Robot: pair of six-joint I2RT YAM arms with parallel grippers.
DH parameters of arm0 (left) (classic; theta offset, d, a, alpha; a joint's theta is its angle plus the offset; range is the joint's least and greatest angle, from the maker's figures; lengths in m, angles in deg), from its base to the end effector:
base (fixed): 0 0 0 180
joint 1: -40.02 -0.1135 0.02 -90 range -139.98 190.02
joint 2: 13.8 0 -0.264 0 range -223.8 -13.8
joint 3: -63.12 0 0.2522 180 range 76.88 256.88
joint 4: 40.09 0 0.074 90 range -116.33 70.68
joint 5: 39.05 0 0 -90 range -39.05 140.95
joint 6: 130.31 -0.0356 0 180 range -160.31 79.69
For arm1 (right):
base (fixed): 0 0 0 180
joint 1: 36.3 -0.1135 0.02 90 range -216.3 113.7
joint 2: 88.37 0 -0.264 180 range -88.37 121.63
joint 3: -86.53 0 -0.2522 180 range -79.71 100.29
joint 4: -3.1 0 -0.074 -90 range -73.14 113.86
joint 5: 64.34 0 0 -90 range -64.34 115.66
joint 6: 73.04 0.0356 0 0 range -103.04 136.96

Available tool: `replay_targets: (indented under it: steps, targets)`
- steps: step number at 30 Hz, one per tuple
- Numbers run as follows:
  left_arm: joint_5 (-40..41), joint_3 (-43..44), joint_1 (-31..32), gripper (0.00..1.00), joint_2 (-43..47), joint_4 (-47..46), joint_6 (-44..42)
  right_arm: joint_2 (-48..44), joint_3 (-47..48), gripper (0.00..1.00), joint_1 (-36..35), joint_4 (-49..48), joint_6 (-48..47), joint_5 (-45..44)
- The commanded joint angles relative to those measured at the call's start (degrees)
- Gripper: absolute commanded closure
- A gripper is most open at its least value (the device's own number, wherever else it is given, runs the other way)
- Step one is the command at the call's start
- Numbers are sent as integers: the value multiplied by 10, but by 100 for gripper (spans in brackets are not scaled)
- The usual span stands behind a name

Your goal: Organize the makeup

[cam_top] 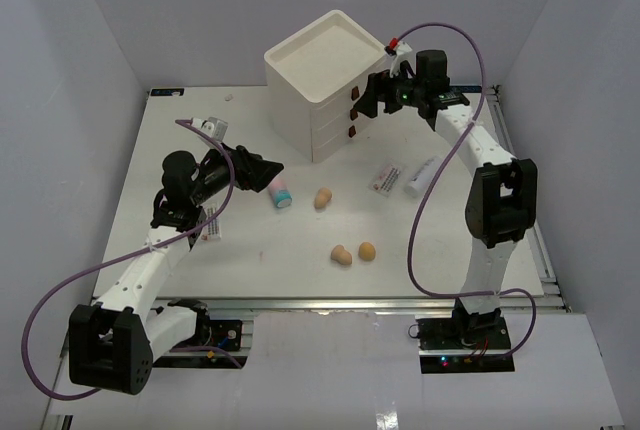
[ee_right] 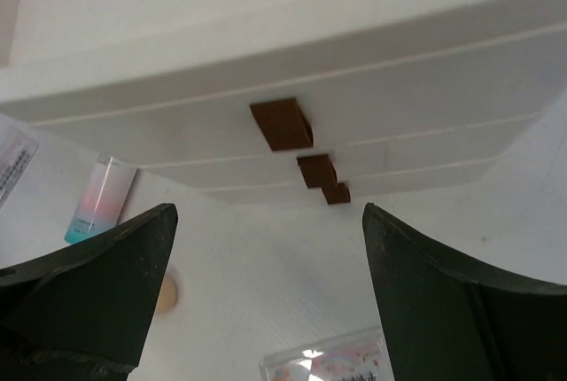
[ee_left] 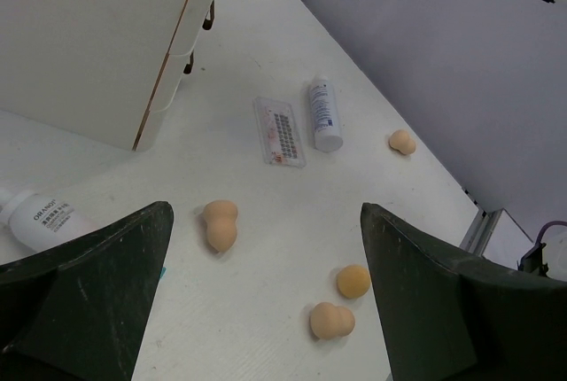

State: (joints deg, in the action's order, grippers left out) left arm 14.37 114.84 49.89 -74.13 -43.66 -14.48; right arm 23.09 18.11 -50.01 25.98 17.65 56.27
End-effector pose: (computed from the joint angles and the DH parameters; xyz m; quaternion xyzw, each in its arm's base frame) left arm 0.2337 -0.0622 0.2961 0.1127 0.7229 -0.4169 0.5394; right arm 0.4477 0.1279 0.3192 -0.2363 0.7814 0.2850 0.5023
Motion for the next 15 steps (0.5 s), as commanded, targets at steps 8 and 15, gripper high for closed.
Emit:
replay_targets:
  steps: [8,15]
  targets:
    - [5,9,0,2,-2,8,-15,78,116,22,-24,-7,32,3]
    - [5,9,0,2,-1,7,-15,89,128,43,-31,-9,30,-14]
